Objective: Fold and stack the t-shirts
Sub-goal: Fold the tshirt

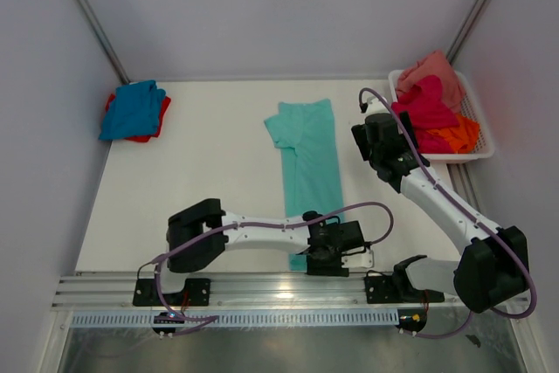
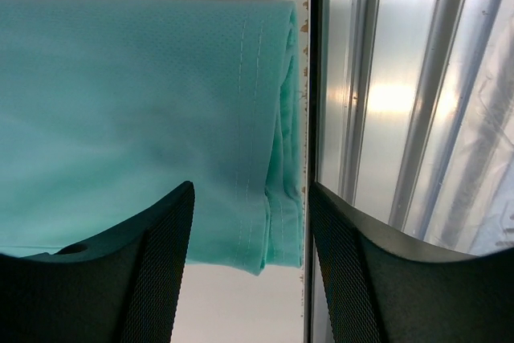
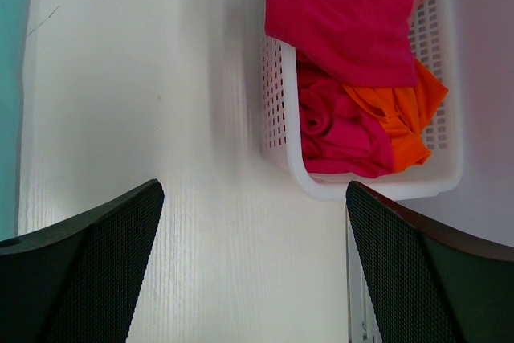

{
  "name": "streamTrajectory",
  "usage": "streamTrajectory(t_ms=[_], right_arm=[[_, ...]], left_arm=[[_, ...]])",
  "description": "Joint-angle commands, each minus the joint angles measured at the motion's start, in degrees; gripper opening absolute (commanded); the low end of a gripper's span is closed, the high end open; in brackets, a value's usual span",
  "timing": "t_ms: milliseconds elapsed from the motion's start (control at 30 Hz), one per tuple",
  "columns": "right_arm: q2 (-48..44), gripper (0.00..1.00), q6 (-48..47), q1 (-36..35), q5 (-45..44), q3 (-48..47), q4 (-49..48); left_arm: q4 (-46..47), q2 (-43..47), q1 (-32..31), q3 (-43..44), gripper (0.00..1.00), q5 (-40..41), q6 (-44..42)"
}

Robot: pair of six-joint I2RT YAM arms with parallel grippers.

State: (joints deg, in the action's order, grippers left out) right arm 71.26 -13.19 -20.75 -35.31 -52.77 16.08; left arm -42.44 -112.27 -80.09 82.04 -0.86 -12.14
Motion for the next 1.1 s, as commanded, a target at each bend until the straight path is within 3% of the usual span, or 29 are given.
streamTrajectory(t_ms=[0,600,833,1067], right_arm=[[-0.3,0.99,0.3,0.4,-0.8,-0.7,-2.4],[-0.8,0.99,0.4,0.5,-0.5,-0.7,-2.1],[-0.9,0.99,0.4,0.4,-0.2,-0.6,-2.1],[-1.0,0.99,0.4,0.5,0.0,-0.6,-1.9]], left_arm=[[3.2,-1.1,-1.4,-0.7,0.61,5.6,1.6],[2.6,-4.5,-2.9,0.8,0.58,6.8,2.4],[1.8,-4.3,-3.0,1.5,0.14,6.6,2.4],[1.6,-4.2,-2.9,2.0,0.13,7.1,2.2]])
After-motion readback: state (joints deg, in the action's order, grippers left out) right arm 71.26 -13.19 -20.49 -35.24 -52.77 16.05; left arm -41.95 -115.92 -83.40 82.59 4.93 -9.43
